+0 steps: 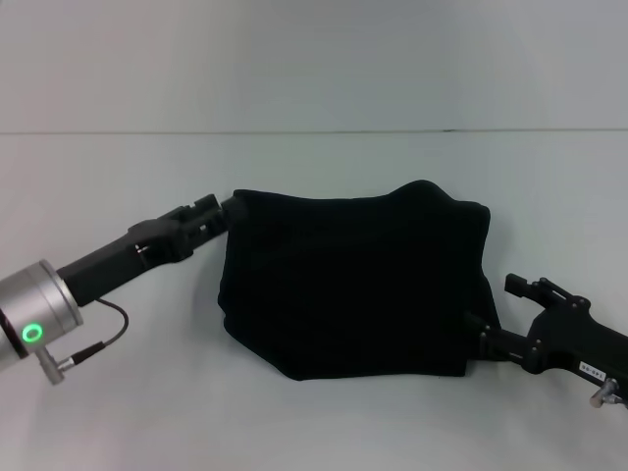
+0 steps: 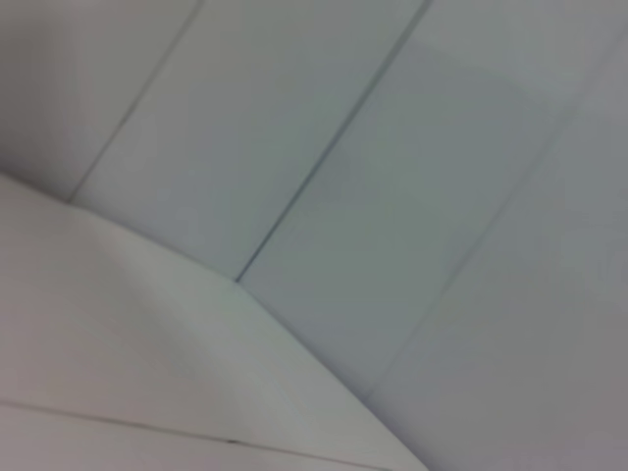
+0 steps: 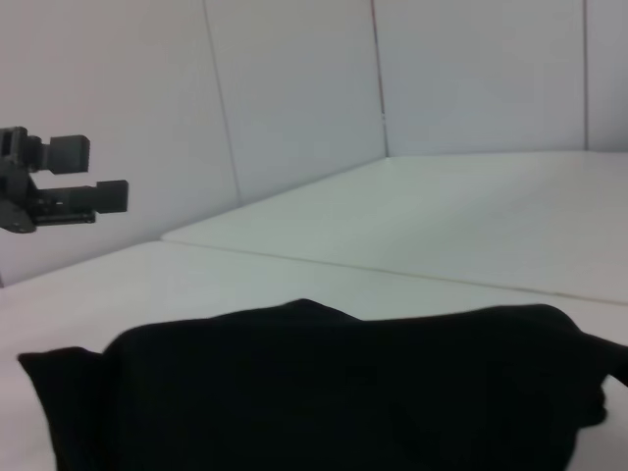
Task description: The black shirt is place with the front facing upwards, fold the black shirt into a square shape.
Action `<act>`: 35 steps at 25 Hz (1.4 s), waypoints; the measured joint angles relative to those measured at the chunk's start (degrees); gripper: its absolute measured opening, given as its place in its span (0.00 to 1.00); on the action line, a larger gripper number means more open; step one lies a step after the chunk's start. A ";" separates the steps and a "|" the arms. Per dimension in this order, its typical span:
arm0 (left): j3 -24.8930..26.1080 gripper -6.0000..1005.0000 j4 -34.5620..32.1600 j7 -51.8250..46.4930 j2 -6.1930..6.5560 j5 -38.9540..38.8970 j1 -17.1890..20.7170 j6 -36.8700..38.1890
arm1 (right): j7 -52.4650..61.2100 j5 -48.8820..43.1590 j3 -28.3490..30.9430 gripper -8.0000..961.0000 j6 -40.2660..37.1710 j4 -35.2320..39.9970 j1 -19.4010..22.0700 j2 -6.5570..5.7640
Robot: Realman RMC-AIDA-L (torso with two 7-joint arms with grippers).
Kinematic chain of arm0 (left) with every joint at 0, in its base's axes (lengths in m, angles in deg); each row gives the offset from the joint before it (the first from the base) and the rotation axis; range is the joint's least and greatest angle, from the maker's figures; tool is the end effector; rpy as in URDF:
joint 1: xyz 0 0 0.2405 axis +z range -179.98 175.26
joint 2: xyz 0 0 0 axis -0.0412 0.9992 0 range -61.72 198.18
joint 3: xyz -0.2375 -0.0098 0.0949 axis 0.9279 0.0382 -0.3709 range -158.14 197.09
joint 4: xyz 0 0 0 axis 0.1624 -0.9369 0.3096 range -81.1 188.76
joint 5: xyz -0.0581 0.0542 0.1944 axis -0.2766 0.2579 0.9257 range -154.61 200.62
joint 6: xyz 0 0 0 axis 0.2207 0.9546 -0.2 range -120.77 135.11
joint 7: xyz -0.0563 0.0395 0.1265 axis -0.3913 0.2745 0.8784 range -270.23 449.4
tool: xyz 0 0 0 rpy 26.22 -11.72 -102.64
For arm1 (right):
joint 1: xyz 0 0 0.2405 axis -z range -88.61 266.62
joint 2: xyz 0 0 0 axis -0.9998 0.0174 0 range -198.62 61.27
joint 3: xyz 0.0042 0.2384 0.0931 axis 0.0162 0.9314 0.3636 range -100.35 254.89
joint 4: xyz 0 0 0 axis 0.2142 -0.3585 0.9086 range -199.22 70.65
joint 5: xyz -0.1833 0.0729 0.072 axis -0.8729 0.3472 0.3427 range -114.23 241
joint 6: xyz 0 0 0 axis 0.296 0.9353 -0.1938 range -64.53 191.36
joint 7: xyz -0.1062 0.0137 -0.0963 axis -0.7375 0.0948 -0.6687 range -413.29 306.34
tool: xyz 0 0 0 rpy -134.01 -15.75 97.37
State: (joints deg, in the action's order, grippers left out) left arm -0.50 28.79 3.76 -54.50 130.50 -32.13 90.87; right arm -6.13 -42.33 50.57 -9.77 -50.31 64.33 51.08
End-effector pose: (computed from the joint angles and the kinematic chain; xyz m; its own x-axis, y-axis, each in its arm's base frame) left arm -0.2793 0.3299 -0.0128 0.3088 0.4825 0.8197 0.8151 -0.5784 0.0334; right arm 0.3307 0.2944 -0.0449 0.7414 -0.2775 -0.6111 -0.6010 -0.6798 -0.4204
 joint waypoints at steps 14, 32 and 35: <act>-21.24 0.65 4.52 -47.17 8.88 4.27 -7.82 -17.46 | -5.33 -1.23 0.70 0.95 -12.56 2.98 3.31 -0.13; -22.28 0.65 -2.54 -64.86 14.00 16.45 -8.88 -2.26 | -8.65 -2.04 0.75 0.95 -14.00 2.01 5.71 -0.06; -22.36 0.65 -2.80 -66.08 14.05 17.96 -8.90 -0.15 | -8.65 -2.04 0.78 0.95 -14.00 2.09 5.71 -0.08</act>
State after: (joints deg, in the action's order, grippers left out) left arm -22.87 25.98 -62.32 -40.45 148.46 -41.03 90.72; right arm -14.79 -44.38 51.36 -23.77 -48.21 70.04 51.00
